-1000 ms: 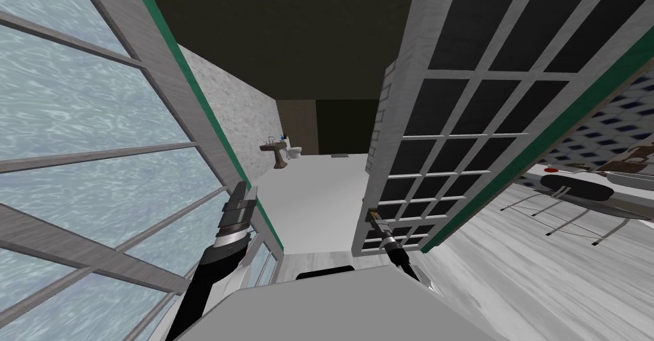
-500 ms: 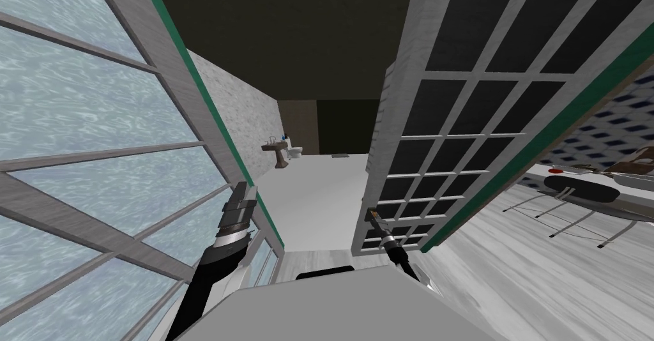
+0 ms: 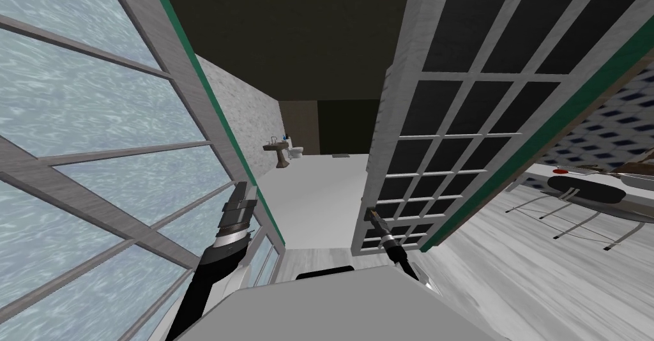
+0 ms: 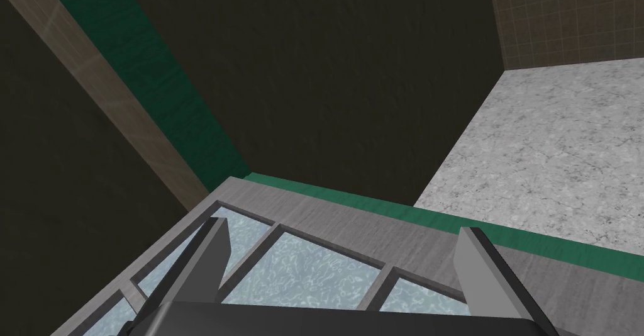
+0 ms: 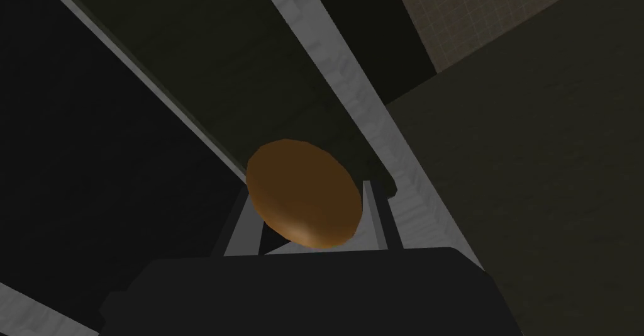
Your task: Pull the door open
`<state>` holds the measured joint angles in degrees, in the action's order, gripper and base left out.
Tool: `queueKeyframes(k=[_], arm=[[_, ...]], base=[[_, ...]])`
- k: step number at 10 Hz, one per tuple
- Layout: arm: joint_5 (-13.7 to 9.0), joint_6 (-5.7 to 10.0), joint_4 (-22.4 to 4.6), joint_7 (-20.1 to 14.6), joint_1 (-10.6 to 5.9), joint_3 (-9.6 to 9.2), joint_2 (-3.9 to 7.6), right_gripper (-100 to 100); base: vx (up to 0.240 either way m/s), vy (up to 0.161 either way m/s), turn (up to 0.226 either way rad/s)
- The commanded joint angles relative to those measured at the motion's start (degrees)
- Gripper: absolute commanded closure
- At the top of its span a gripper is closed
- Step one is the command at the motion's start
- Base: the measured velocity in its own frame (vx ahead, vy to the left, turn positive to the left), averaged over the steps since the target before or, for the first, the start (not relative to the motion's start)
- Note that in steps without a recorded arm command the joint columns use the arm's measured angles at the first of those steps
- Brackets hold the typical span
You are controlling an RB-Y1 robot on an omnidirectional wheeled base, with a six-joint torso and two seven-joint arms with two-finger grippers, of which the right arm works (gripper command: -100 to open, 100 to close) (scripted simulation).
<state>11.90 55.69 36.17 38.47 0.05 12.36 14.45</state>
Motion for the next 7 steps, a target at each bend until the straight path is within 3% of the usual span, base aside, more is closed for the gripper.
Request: queueKeyframes(k=[1, 7], arm=[[-0.2, 0.17, -0.43, -1.63, -0.14, -0.73, -0.48, 100], [-2.65, 0.13, -0.86, -9.39, -0.64, -2.69, -0.1, 100]], base=[[-0.033, -0.01, 0.007], [-0.027, -0.011, 0.019]])
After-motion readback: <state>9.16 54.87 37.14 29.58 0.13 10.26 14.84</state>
